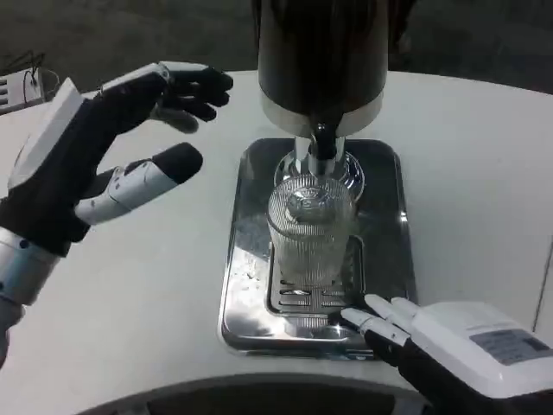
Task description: Grasp the cup under the faucet to collect the drink, then remove the cup.
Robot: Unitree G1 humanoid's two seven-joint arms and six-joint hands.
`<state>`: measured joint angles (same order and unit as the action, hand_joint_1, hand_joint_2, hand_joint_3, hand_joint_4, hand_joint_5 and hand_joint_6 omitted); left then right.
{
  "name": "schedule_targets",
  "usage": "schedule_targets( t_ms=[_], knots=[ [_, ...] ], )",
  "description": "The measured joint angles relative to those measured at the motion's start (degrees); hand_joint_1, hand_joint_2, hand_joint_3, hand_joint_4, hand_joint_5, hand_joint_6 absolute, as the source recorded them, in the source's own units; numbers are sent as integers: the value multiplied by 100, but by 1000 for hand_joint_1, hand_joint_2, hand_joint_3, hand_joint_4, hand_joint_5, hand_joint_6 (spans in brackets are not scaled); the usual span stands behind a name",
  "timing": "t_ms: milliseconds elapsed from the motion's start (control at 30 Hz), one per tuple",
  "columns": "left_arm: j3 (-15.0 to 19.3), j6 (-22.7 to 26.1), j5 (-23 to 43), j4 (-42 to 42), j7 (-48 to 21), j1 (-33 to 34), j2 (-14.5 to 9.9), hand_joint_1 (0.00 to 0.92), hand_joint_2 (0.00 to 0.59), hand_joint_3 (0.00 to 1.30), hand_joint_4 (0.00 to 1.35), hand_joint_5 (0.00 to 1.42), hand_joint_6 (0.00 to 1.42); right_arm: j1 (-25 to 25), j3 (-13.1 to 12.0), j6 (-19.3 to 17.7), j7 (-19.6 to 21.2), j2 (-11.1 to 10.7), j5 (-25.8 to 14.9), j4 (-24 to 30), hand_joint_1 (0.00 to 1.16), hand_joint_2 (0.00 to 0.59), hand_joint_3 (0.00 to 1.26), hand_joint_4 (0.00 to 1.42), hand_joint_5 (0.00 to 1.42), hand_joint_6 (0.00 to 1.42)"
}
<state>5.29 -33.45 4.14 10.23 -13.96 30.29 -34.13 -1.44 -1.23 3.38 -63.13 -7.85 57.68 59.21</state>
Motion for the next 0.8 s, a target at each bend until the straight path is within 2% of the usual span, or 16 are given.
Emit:
schedule_targets(
  t_ms=[167, 367, 533, 800],
  knots=[
    [34, 399, 457, -97, -599, 392, 16, 46, 60, 317, 324, 388, 417, 22, 88, -10, -1, 57, 137, 0, 633, 427, 95, 0, 16, 66],
    [-96, 832, 636, -118, -1093, 921, 181, 33, 63, 272, 262, 343, 387, 29, 121, -76, -4, 118, 169, 0, 633, 427, 95, 0, 16, 66],
    [-355, 1132, 632, 40, -1549, 1332, 303, 16, 61, 264, 247, 333, 365, 19, 71, -203, -5, 232, 169, 0, 633, 427, 95, 0, 16, 66],
    [-628, 1218, 419, 648, -1929, 1725, 590, 14, 61, 264, 268, 355, 365, -70, -105, -518, -5, 470, 157, 0, 629, 433, 95, 0, 16, 65]
  ],
)
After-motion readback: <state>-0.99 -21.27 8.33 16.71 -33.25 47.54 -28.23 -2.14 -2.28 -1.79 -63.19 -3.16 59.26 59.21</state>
